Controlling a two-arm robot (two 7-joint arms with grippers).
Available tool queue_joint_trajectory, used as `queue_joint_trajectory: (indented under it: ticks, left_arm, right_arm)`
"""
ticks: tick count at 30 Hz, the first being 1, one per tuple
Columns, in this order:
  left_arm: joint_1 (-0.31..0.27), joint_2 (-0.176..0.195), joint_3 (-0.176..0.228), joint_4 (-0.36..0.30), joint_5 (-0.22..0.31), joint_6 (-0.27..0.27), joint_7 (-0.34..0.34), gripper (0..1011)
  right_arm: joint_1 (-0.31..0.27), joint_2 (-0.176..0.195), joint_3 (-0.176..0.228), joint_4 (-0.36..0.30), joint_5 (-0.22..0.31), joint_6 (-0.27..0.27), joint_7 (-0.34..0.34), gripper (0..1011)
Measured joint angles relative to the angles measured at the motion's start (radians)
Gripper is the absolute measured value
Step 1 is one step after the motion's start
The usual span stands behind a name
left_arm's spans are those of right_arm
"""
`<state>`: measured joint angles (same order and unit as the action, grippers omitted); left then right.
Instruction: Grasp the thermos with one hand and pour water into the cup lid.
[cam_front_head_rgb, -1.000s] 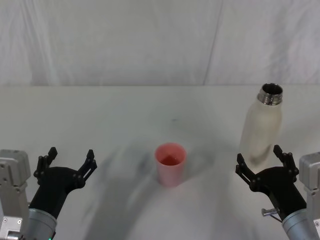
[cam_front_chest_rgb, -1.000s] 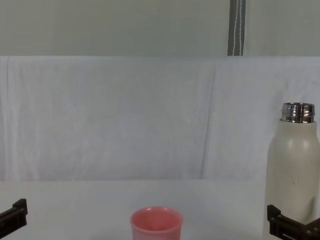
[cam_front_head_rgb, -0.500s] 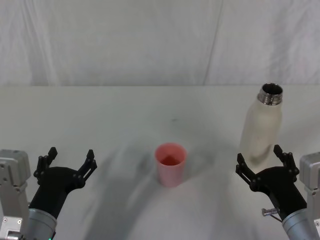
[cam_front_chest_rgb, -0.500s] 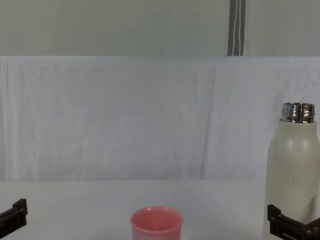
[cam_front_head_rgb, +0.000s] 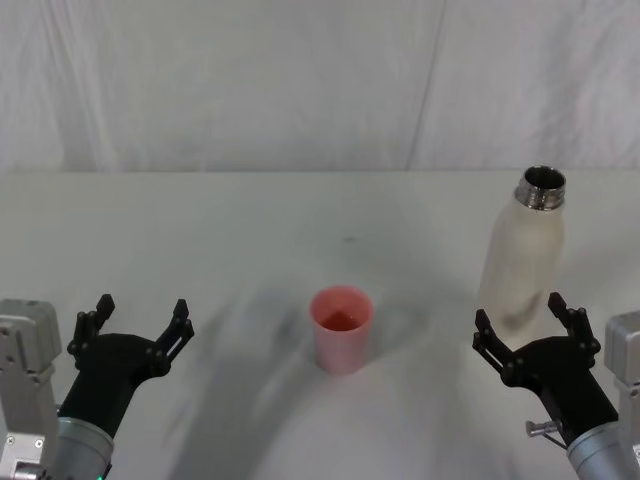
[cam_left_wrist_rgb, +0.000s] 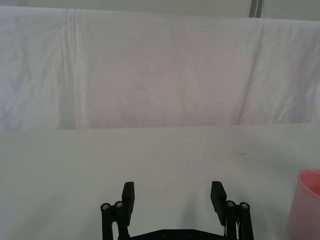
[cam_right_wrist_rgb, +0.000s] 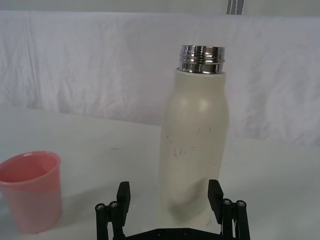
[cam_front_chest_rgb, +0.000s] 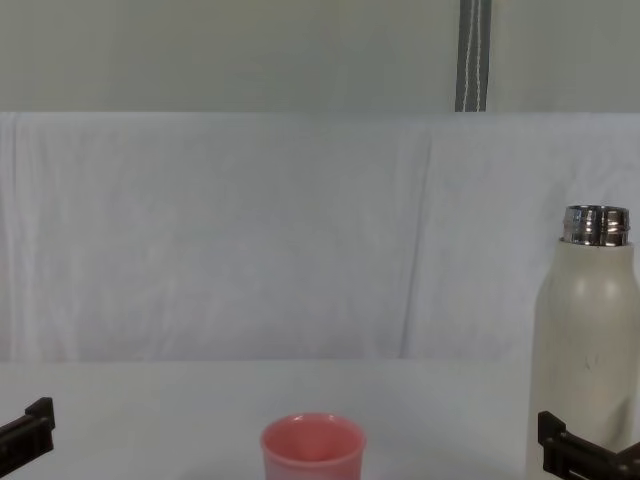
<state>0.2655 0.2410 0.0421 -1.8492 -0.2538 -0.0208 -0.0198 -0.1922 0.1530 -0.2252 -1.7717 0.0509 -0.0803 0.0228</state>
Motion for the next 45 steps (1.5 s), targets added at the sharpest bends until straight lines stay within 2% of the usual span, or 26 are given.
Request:
queue_joint_trajectory:
  ticks: [19, 33, 45]
  left_arm:
    - [0.0, 0.0, 0.0, 0.0, 0.0, 0.0, 0.0, 1001]
    - [0.0, 0.0, 0.0, 0.0, 0.0, 0.0, 0.0, 1001]
    - [0.0, 0.0, 0.0, 0.0, 0.0, 0.0, 0.0, 1001]
  right_arm:
    - [-0.016, -0.03, 0.043, -0.009, 0.0, 0.001, 0.073, 1001]
    - [-0.023, -0.042, 0.071, 0.002, 0.047, 0.003, 0.107, 1002]
    - [-0.014, -0.039, 0.078, 0.014, 0.063, 0.001, 0.118, 1001]
